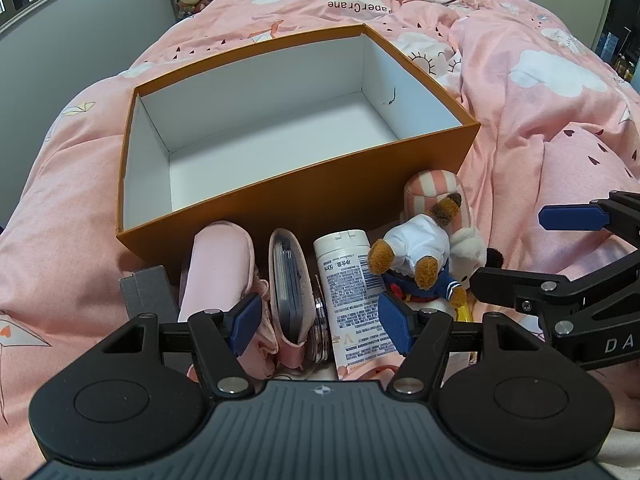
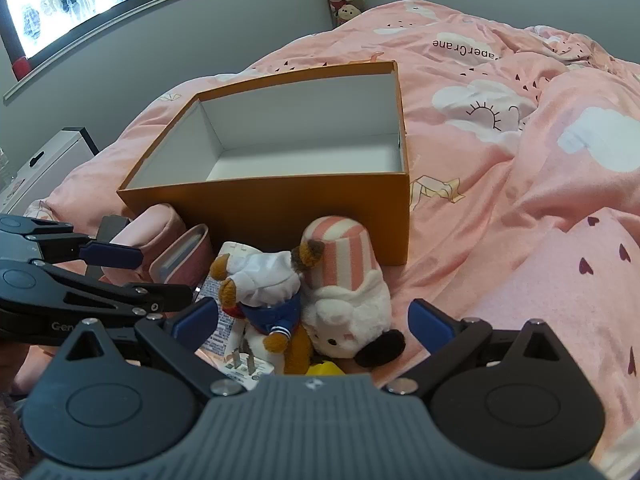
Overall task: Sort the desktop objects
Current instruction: 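Move the right gripper onto the sailor duck and striped-hat plush pair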
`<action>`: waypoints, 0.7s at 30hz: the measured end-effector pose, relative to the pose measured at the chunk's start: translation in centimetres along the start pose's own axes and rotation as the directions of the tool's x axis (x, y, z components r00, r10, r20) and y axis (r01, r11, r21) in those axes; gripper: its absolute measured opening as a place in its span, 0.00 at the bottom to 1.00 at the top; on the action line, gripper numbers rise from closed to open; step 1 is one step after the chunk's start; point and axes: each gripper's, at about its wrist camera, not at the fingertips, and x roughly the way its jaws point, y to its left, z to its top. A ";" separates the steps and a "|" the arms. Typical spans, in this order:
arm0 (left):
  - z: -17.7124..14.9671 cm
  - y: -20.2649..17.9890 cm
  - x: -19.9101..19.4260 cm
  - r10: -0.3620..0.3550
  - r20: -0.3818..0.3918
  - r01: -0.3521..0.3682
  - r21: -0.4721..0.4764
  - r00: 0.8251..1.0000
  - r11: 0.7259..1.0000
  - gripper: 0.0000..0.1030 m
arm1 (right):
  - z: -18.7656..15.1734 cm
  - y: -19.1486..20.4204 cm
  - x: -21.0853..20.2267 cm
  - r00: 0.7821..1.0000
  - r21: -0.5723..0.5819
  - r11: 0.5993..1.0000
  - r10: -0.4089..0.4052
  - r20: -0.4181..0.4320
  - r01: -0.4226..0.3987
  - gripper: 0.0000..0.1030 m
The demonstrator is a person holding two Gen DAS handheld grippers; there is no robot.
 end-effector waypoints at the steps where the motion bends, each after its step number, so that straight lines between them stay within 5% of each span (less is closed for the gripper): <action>1: 0.0 0.0 0.0 0.000 0.000 0.000 0.000 1.000 1.000 0.74 | 0.0 -0.1 0.0 1.000 0.001 1.000 -0.001 0.000 0.001 0.97; 21: 0.1 -0.6 0.0 -0.010 0.000 0.010 0.015 1.000 1.000 0.74 | -0.3 -0.5 0.4 0.999 0.012 1.000 -0.014 -0.036 0.014 0.94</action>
